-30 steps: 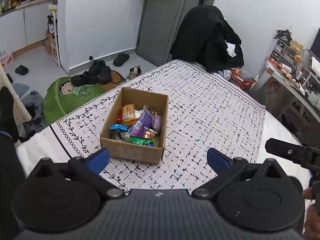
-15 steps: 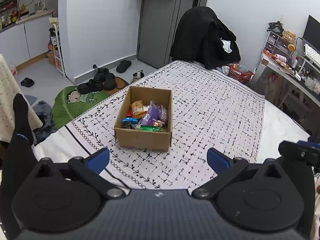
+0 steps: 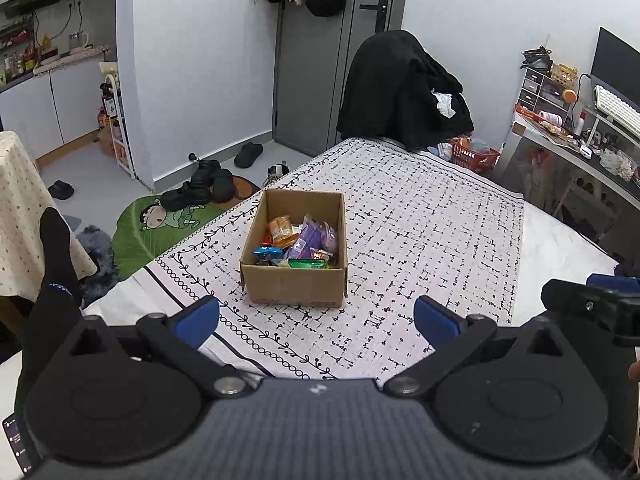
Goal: Organize snacks
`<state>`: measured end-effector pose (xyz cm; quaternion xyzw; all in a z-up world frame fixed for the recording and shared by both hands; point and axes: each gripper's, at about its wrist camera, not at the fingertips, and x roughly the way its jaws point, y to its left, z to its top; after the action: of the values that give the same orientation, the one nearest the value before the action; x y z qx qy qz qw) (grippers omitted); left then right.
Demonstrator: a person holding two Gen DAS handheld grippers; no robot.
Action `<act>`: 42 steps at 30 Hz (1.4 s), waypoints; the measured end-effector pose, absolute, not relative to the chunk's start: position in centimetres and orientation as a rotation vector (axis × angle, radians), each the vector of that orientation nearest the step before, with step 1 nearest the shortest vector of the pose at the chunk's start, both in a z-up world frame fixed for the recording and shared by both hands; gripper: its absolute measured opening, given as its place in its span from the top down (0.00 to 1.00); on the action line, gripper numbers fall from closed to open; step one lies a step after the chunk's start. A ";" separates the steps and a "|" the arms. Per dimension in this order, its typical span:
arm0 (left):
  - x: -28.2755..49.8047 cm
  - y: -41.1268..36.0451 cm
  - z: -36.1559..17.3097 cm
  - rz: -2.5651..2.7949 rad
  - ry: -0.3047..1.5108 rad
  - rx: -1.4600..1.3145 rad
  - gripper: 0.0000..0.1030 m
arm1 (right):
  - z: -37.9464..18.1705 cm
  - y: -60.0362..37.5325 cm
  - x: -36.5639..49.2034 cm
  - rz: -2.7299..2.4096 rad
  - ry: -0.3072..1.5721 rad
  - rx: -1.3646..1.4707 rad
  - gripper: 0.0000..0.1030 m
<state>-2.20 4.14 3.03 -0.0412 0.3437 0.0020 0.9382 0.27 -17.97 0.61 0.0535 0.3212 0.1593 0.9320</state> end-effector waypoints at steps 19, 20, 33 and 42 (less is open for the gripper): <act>-2.8 3.4 3.0 -0.012 0.691 -0.056 0.00 | 0.4 -18.7 -0.3 0.314 0.628 0.109 0.00; -2.8 3.3 3.0 -0.013 0.692 -0.056 0.00 | 0.3 -18.8 -0.2 0.312 0.629 0.110 0.00; -2.3 3.1 2.4 -0.013 0.692 -0.069 0.00 | -0.2 -18.9 -0.2 0.304 0.629 0.103 0.00; -2.4 3.0 2.2 -0.018 0.692 -0.075 0.00 | 0.0 -18.8 -0.3 0.305 0.622 0.092 0.00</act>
<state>-2.36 3.03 2.25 -0.0369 0.3392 -0.0087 0.9400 -0.34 -18.77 -0.03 0.0449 0.3048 0.1497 0.9395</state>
